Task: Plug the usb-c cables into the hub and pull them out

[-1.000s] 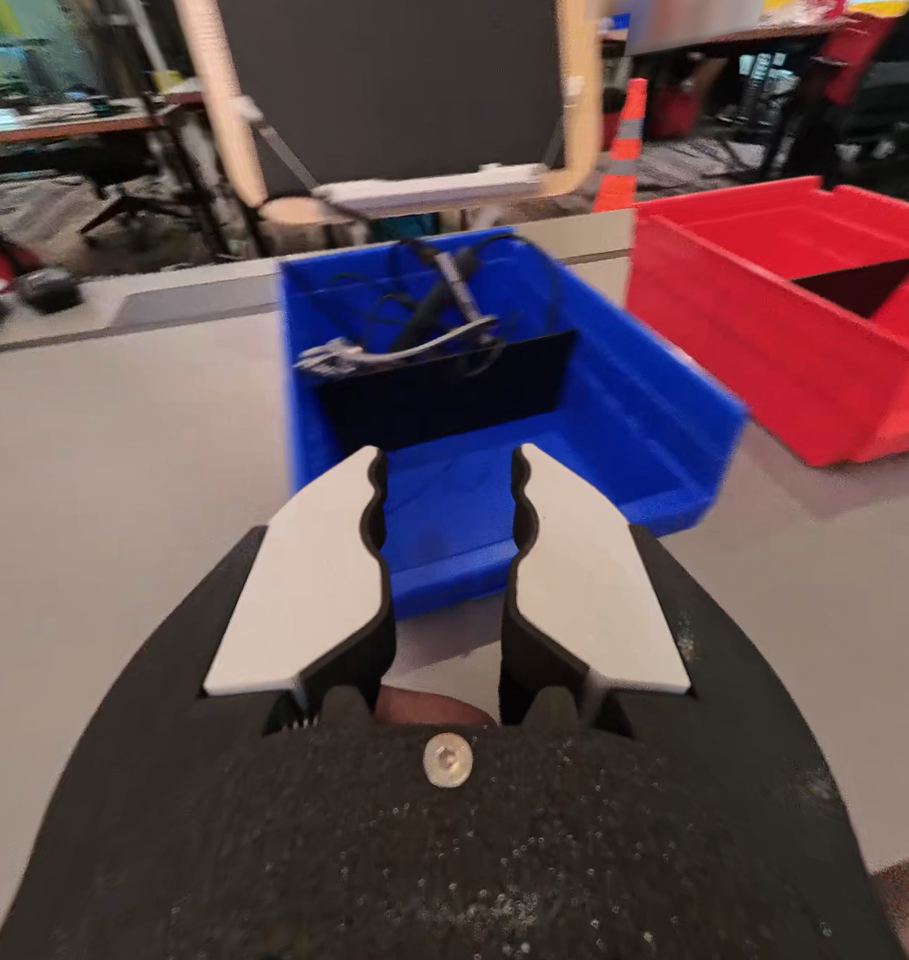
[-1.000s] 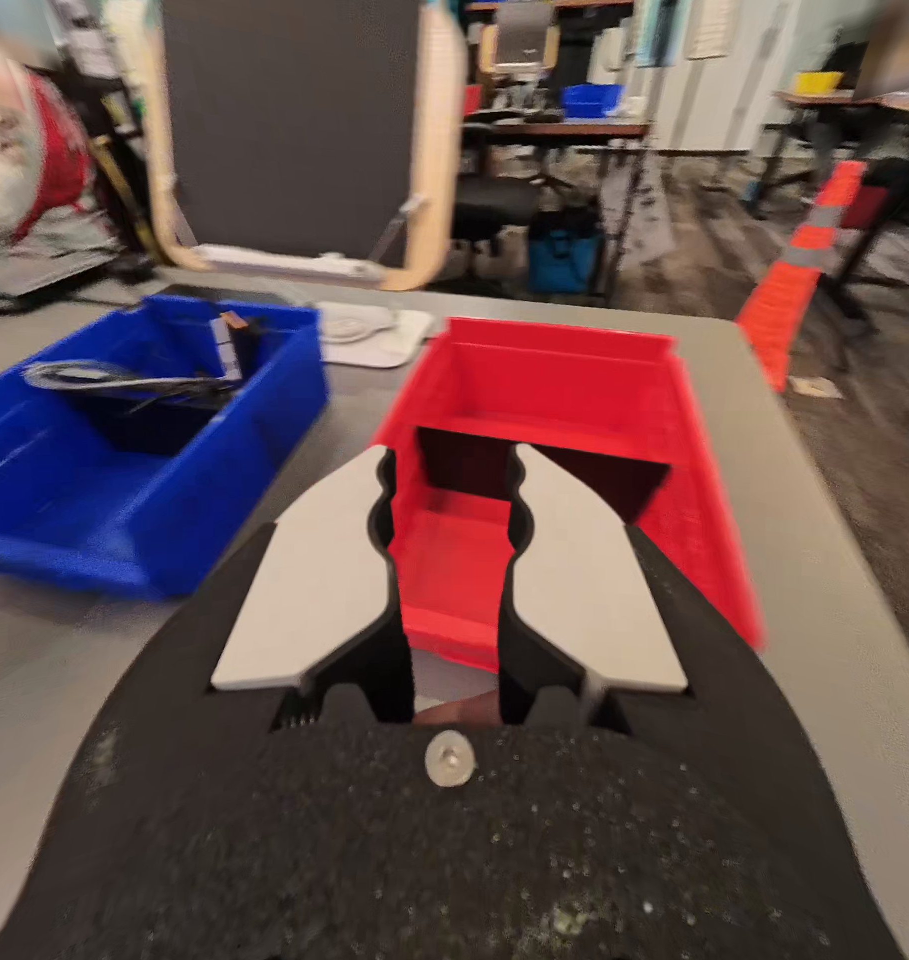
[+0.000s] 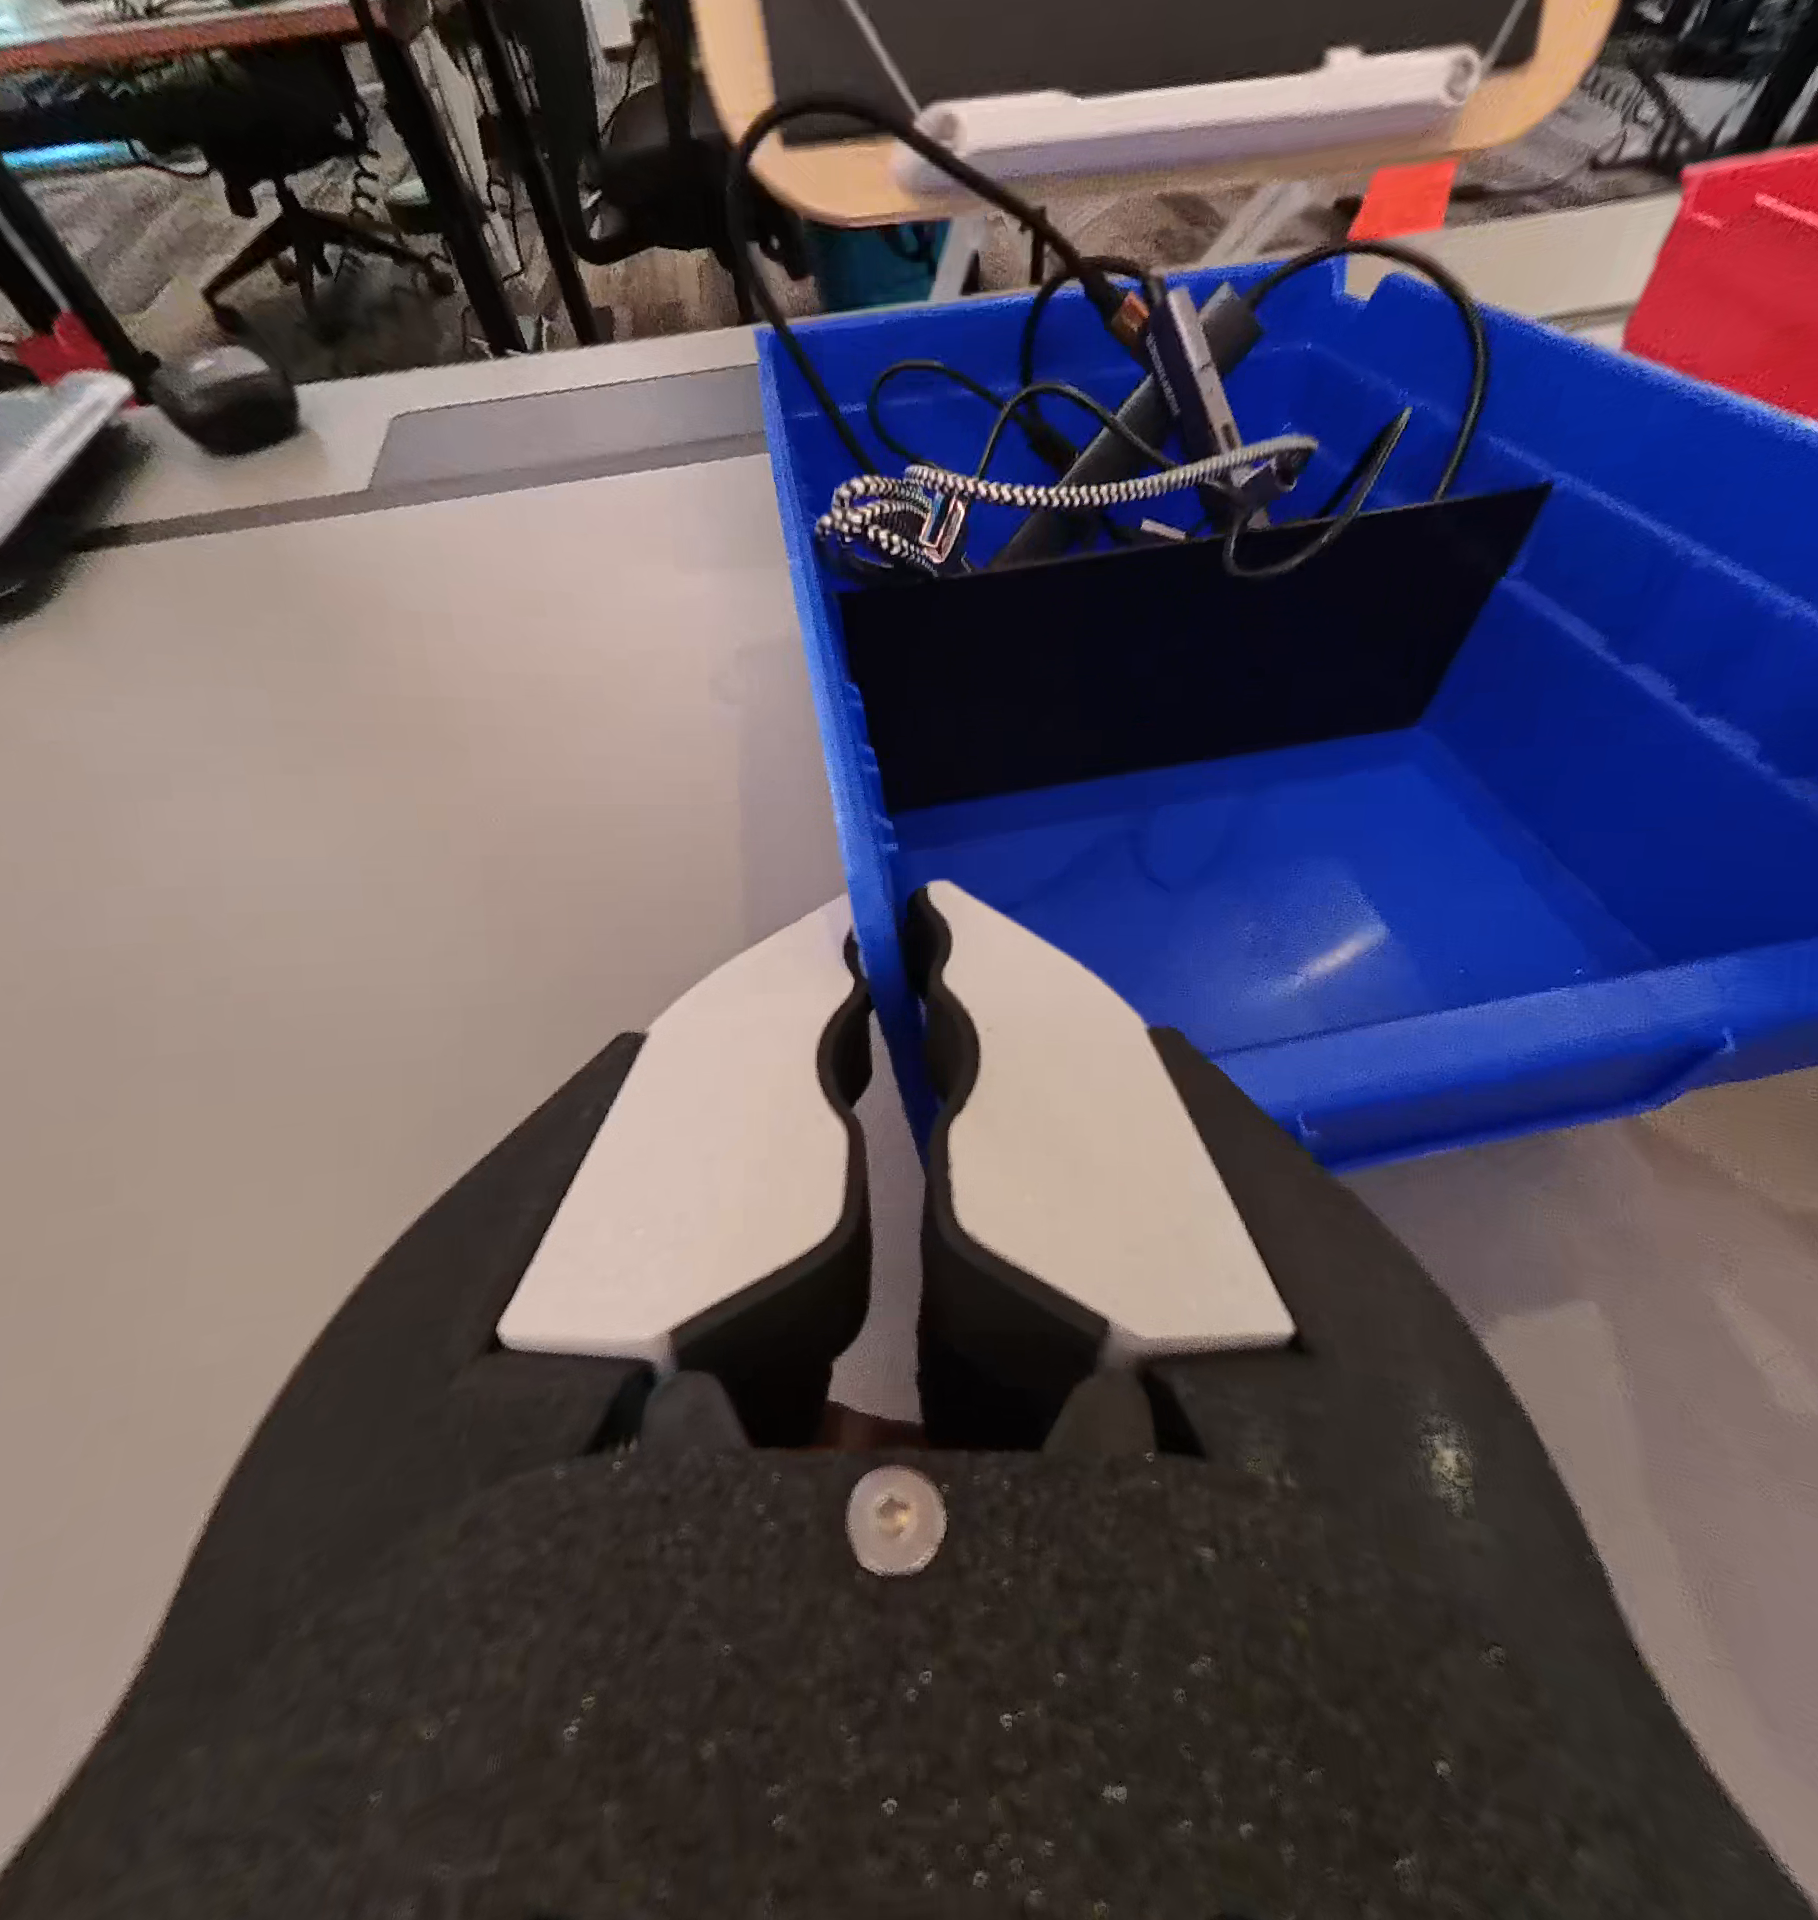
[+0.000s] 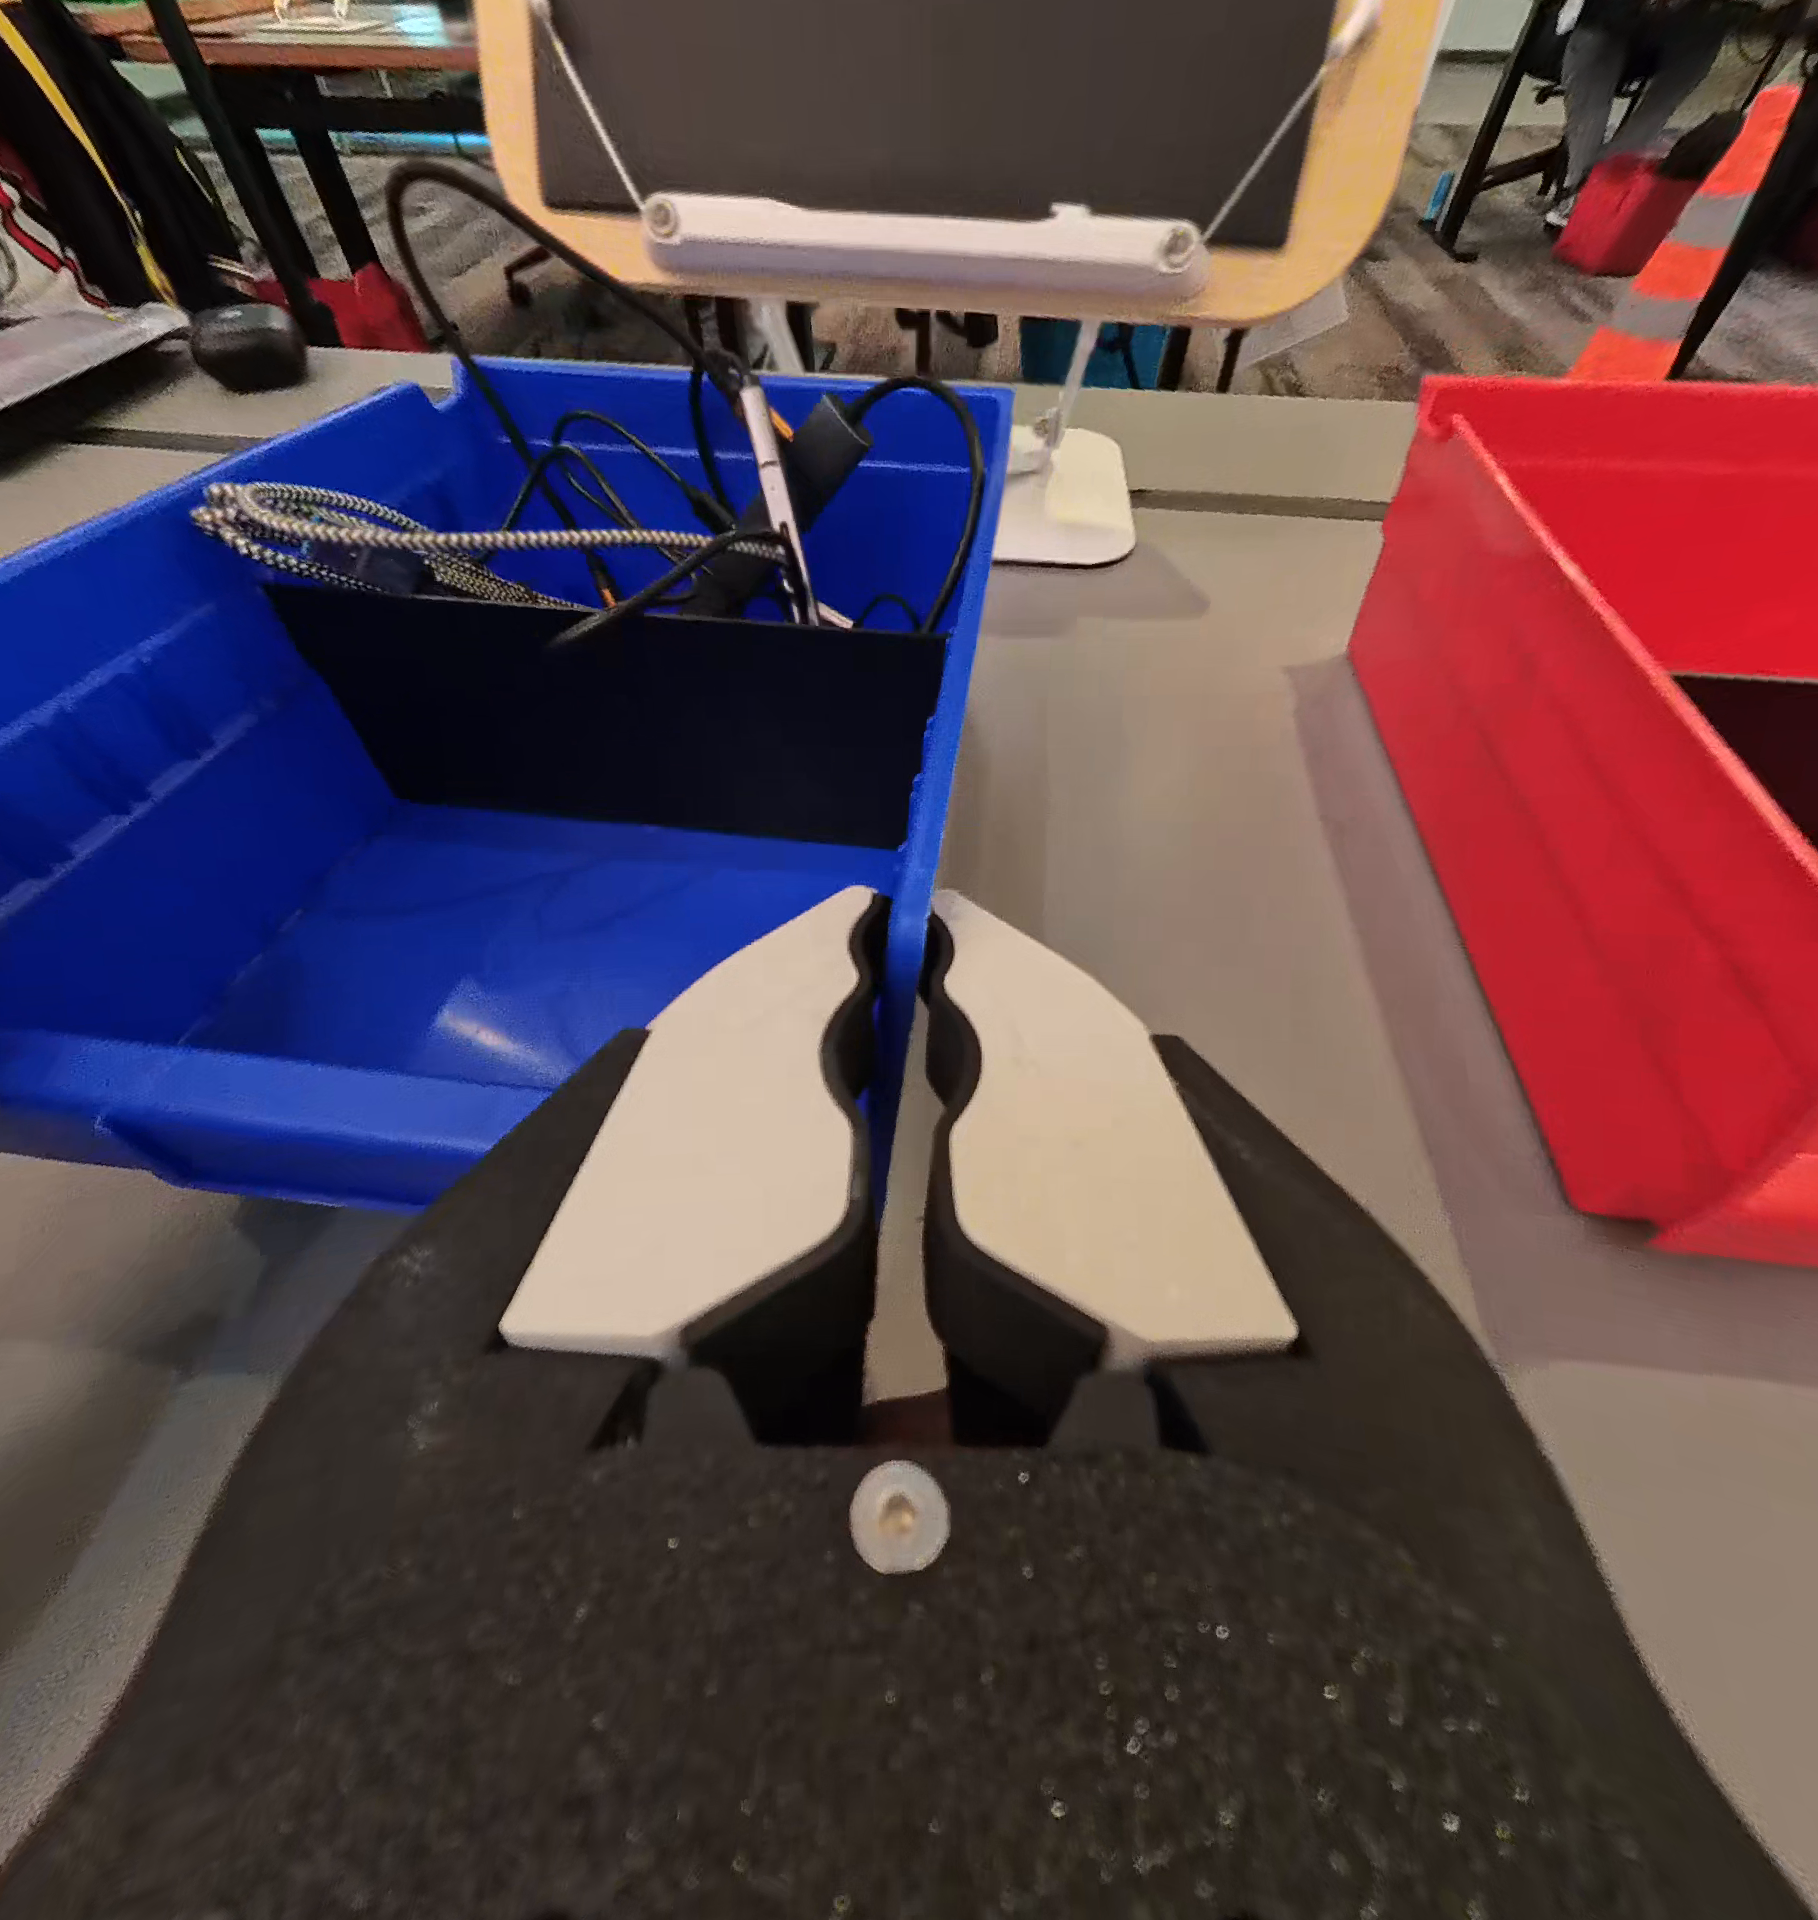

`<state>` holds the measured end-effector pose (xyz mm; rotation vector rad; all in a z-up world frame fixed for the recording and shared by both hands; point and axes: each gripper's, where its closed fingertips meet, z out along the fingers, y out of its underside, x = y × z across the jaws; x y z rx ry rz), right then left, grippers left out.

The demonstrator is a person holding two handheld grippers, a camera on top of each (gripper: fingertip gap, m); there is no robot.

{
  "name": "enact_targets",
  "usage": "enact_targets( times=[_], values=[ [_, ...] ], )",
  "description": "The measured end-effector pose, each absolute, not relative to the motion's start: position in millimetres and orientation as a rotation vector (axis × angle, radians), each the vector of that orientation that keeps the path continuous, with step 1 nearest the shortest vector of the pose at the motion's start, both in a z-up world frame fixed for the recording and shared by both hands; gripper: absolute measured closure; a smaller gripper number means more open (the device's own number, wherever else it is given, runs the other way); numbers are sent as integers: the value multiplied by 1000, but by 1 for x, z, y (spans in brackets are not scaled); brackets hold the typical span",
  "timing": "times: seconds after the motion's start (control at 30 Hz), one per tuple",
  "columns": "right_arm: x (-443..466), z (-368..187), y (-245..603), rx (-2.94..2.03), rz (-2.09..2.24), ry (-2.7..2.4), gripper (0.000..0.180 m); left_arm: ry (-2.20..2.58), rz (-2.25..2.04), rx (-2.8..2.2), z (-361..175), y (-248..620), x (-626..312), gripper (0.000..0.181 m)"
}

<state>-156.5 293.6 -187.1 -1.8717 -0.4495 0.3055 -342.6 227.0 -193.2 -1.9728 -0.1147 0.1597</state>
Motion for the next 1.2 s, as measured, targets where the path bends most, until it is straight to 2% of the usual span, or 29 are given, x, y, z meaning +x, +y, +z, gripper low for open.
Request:
enact_targets(
  times=[0.33,0.53,1.1,1.2],
  values=[
    [-284,-157,258,-1737,299,-533,176,-244,249,-1864,-169,182,-467,178],
    [-344,-175,254,-1774,307,-559,176,-264,269,-1893,-181,171,-523,178],
    [-383,-214,235,-1886,464,-753,172,-441,167,-1974,-218,159,-564,178],
    [-382,-212,223,-1907,590,-855,167,-464,210,-1974,-215,154,-568,173]
  ],
)
